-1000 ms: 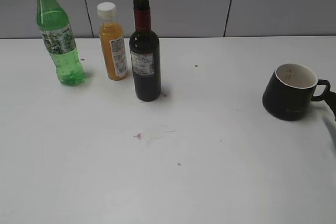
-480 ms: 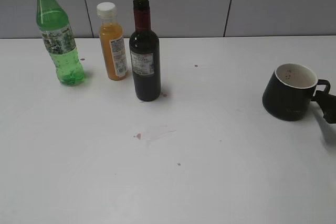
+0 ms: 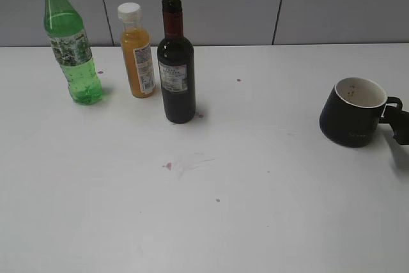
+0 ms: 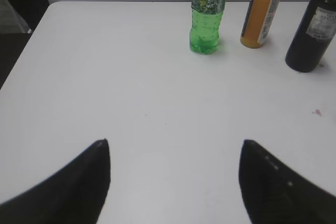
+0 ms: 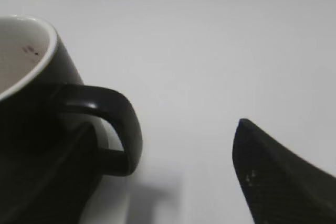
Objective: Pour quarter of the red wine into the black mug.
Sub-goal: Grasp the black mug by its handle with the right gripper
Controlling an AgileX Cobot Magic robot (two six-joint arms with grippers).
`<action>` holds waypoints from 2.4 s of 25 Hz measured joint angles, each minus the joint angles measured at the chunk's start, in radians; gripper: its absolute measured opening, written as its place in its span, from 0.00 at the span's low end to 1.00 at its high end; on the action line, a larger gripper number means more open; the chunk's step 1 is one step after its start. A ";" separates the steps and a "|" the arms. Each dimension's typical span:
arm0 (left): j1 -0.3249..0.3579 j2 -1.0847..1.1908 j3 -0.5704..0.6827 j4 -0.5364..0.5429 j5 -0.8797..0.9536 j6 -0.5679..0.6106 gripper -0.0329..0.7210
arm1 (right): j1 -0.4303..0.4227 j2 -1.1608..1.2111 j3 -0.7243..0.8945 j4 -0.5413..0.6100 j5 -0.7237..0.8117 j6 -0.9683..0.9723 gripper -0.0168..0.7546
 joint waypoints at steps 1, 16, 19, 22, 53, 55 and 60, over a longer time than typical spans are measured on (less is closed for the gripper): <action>0.000 0.000 0.000 0.000 0.000 0.000 0.80 | 0.003 0.000 -0.004 0.000 0.000 0.000 0.81; 0.000 0.000 0.000 0.000 0.000 0.000 0.80 | 0.004 0.036 -0.050 0.004 0.000 0.000 0.81; 0.000 0.000 0.000 0.000 0.000 0.000 0.80 | 0.004 0.037 -0.067 0.000 0.001 0.000 0.81; 0.000 0.000 0.000 0.000 0.000 0.000 0.80 | 0.004 0.042 -0.083 -0.009 0.002 0.000 0.81; 0.000 0.000 0.000 0.000 0.000 0.000 0.80 | 0.006 0.143 -0.215 -0.149 -0.005 0.062 0.29; 0.000 0.000 0.000 0.000 0.000 0.000 0.80 | 0.006 0.141 -0.216 -0.157 -0.004 0.067 0.16; 0.000 0.000 0.000 0.000 0.000 0.000 0.80 | 0.006 0.134 -0.216 -0.167 0.016 0.094 0.08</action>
